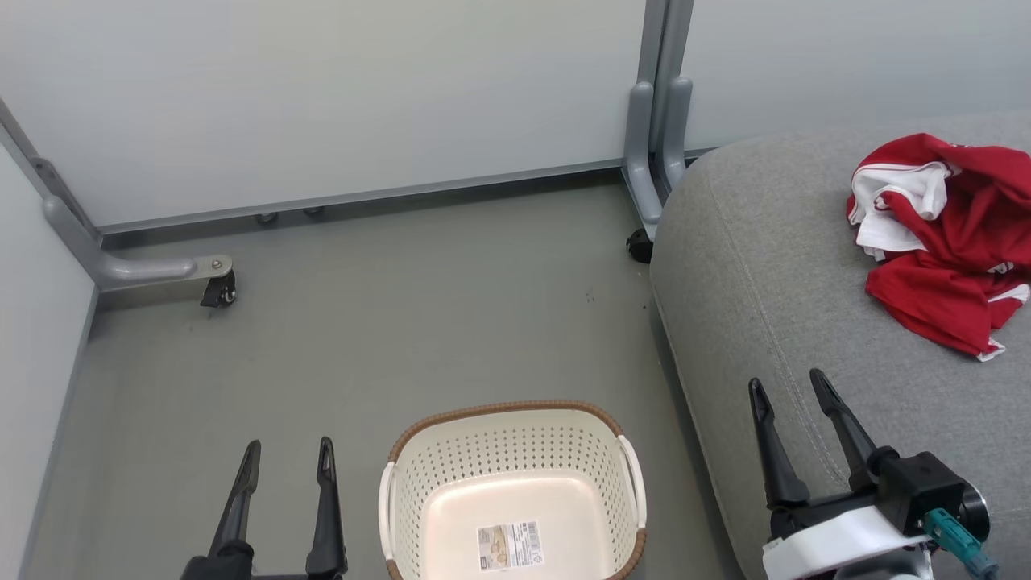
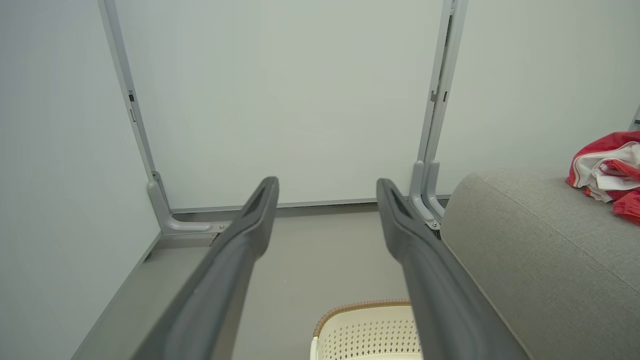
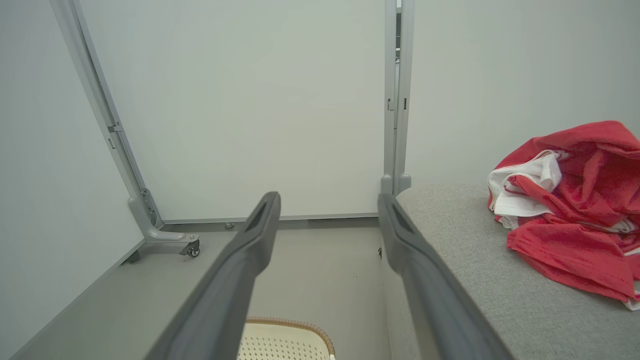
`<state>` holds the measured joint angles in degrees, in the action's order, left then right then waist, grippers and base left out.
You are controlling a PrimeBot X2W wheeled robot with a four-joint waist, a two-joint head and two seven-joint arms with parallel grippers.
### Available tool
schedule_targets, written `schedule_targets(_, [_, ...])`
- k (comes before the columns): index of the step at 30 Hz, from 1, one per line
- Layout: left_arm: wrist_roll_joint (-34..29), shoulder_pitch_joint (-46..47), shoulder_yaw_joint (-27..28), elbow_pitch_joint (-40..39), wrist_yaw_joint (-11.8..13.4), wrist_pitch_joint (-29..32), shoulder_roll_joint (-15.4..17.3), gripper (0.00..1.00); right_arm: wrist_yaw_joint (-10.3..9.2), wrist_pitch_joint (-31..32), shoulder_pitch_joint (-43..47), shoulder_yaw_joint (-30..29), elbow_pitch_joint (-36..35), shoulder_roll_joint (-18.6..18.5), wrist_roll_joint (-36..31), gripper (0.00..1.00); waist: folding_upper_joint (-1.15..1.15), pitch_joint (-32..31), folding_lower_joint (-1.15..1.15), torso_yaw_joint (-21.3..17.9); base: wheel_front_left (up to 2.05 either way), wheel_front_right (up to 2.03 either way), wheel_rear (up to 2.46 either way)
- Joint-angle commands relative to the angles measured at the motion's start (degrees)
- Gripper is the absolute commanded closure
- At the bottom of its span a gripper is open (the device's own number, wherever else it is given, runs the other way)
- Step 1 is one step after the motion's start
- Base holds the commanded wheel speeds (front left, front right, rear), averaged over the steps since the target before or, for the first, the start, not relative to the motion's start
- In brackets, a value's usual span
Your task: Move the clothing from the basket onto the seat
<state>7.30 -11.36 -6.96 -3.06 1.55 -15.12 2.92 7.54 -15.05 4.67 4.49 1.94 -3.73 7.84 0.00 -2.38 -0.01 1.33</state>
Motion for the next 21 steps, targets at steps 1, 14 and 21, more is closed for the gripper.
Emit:
schedule_targets(1, [0.24, -1.48, 0.41, 0.16, 0.18, -0.02, 0.01, 0.00, -0.10, -0.18, 1.19, 0.08, -0.03, 0.09, -0.14, 0.00, 0.00, -1.27, 0.01, -0.43, 0.00, 0.00, 0.00])
schedule_targets(14, [0.17, -3.27, 0.67, 1.33, -1.03, -0.03, 0.00, 0.00, -0.10, -0.17, 3.00, 0.87, 1.11, 0.22, -0.35, 0.00, 0.00, -2.87, 0.01, -1.25, 0.00, 0.00, 0.00])
schedule_targets(21, [-0.07, -3.40, 0.90, 2.03, -1.33, -0.03, 0.01, 0.00, -0.10, -0.17, 3.17, 0.40, 1.19, 0.25, -0.42, 0.00, 0.00, -2.87, 0.01, -0.57, 0.00, 0.00, 0.00])
